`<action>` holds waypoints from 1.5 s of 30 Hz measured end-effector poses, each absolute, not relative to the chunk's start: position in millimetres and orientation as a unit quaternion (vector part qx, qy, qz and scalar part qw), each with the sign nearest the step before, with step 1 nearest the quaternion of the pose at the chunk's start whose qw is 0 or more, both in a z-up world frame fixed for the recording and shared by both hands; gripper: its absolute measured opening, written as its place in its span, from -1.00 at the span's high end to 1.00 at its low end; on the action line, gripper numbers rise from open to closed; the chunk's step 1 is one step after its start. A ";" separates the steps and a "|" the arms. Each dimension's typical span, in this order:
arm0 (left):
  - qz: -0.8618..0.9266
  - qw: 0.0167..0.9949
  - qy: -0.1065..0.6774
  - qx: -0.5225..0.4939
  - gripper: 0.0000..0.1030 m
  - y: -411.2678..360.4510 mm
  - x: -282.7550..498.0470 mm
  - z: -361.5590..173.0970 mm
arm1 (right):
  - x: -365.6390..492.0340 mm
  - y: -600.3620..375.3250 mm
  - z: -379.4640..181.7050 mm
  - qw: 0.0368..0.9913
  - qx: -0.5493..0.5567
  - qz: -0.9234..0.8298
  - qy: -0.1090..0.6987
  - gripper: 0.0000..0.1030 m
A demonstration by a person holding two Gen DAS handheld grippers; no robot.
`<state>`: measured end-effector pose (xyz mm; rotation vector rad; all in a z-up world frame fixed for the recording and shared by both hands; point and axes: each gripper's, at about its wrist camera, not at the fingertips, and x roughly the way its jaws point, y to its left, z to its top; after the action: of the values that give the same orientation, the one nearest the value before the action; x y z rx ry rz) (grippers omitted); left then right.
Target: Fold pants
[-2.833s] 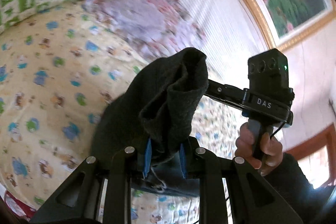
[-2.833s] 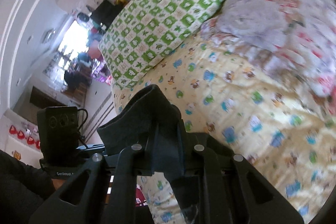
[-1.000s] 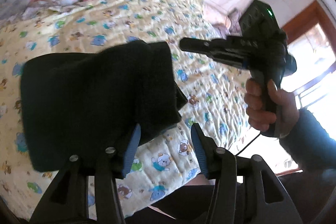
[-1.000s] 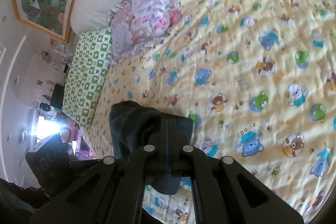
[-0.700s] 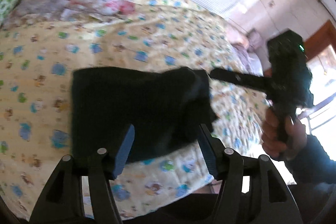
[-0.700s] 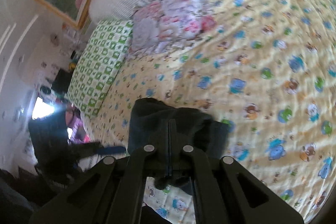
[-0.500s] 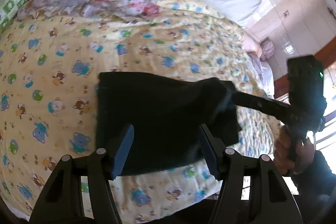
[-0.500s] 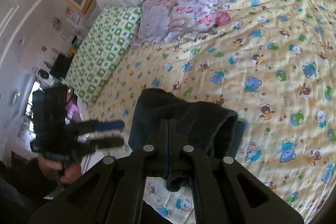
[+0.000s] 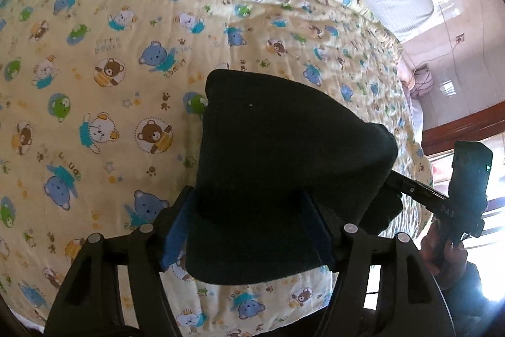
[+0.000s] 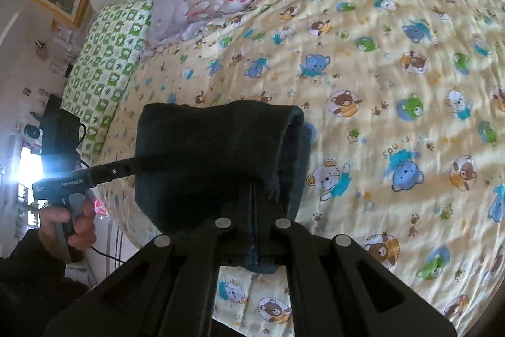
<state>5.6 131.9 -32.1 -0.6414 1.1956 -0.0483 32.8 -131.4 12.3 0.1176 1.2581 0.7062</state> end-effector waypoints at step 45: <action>-0.066 0.749 0.563 -0.344 -0.12 138.9 27.7 -68.4 | 30.8 -139.9 -26.2 0.708 0.209 0.277 0.615 -0.08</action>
<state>27.7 138.9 -68.4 -0.7520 1.2305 -0.1438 30.8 -139.9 -26.2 0.4649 1.3660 0.6141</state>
